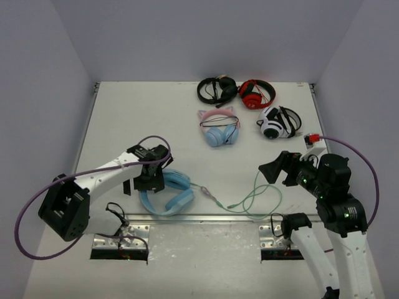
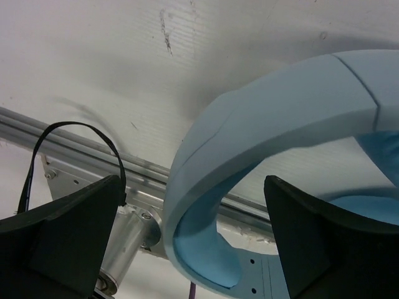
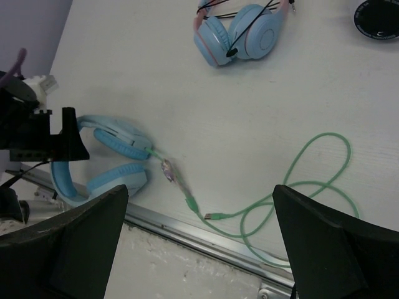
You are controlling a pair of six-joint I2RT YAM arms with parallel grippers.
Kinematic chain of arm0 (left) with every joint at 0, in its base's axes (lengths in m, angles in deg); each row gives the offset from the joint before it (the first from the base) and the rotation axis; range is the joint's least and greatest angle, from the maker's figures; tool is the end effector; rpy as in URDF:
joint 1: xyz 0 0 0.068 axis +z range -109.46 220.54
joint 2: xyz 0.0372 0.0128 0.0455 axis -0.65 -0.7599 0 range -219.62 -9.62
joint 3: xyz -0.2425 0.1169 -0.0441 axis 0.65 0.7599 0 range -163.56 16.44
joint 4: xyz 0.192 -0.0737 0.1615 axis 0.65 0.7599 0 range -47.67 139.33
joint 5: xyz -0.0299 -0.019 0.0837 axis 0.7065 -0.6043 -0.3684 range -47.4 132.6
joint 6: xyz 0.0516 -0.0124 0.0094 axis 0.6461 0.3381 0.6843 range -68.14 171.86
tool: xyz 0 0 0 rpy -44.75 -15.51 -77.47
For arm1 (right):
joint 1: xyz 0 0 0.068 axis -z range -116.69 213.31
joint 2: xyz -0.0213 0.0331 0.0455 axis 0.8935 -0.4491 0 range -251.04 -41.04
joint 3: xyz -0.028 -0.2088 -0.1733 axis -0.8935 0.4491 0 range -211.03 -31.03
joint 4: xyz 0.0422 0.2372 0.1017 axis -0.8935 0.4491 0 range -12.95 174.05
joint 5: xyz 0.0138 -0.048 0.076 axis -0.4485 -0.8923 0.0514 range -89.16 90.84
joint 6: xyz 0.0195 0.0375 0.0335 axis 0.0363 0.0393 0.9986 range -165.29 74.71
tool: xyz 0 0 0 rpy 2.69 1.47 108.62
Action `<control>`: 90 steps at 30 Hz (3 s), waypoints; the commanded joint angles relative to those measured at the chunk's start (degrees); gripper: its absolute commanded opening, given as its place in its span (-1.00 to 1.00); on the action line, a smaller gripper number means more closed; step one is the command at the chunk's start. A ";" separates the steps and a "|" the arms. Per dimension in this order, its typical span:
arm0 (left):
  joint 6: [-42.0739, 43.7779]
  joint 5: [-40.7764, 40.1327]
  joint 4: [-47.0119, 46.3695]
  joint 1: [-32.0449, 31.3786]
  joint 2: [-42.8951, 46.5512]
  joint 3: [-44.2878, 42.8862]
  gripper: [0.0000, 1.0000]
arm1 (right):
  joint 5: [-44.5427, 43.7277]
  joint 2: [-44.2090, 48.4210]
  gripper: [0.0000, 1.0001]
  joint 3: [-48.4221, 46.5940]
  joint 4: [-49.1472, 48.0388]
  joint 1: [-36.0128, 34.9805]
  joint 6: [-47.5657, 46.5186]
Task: Wrap the headphones
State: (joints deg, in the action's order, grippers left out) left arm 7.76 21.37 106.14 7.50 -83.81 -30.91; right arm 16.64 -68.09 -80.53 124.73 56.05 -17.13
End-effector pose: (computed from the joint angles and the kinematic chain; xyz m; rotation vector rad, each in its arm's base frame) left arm 0.1685 -0.0941 0.2032 -0.2751 2.8748 0.4335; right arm 0.0846 0.0206 0.3365 0.1945 2.0485 0.6664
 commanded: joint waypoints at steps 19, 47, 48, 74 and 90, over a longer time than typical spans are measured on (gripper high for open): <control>1.56 0.93 -3.17 -9.59 7.36 -8.27 -0.99 | 14.15 4.90 0.98 9.66 -20.13 -0.12 5.91; 7.62 -20.41 2.55 -9.85 8.45 -67.13 -0.99 | 5.92 -33.15 -0.08 32.36 -79.32 -26.83 -4.43; 7.97 -21.30 2.37 -9.85 7.76 -69.17 -0.99 | 5.48 -33.24 -0.07 32.44 -79.15 -26.83 -4.26; 19.13 -18.85 -5.54 -9.85 2.04 -76.58 -0.99 | 9.65 -8.01 0.84 28.06 -57.88 -26.04 -4.35; 18.70 -12.34 -6.33 -9.85 0.54 -71.30 -0.99 | 10.49 -14.69 0.35 21.03 -58.85 -26.04 -7.33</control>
State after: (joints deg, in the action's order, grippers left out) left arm 28.90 7.49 107.28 -2.51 -84.62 -101.32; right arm 28.29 -82.84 -58.59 71.22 30.12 -24.12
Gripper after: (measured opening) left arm 0.142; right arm 0.716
